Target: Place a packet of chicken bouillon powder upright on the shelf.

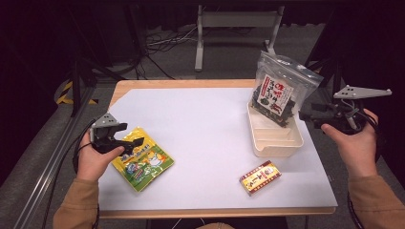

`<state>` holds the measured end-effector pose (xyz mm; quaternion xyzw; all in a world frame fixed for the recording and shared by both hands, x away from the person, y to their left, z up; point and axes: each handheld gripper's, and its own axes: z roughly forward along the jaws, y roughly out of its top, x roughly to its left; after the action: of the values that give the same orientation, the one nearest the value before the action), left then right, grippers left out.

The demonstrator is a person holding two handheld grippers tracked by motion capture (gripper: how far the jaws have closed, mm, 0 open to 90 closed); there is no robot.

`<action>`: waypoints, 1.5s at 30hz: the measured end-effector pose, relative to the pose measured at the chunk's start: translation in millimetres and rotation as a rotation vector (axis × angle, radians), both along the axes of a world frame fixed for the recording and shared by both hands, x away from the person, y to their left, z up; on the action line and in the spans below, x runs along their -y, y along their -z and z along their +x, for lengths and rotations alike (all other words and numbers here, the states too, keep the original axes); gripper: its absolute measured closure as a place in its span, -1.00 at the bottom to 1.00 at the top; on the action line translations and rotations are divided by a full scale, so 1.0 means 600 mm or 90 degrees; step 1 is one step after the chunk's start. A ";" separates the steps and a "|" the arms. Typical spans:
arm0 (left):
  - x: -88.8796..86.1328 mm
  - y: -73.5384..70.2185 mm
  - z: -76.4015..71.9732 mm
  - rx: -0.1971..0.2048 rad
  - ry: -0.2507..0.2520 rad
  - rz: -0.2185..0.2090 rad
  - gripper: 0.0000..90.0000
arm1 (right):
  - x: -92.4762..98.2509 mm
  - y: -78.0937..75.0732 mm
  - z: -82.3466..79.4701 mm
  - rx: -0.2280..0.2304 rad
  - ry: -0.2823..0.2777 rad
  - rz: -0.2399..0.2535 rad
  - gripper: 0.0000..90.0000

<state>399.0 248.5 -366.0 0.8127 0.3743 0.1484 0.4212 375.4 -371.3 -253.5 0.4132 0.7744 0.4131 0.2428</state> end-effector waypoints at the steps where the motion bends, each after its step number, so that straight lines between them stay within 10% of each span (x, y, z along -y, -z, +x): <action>1: -0.002 0.001 0.000 -0.005 -0.001 -0.001 -0.74 | -0.002 0.000 -0.002 -0.001 -0.008 0.003 -0.13; 25: -0.060 0.025 -0.018 -0.027 -0.130 0.027 -0.71 | -0.111 0.066 -0.019 -0.011 -0.232 -0.002 -0.14; 33: -0.076 0.044 -0.016 -0.063 -0.174 0.025 -0.70 | -0.135 0.091 -0.021 -0.019 -0.257 0.010 -0.14; 45: -0.079 0.086 0.007 -0.052 -0.182 0.049 -0.74 | -0.153 0.132 -0.022 -0.036 -0.267 0.033 -0.14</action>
<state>403.1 296.0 -417.7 0.7720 0.4972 0.1881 0.3486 362.2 -279.3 -332.9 0.2602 0.8392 0.4626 0.1188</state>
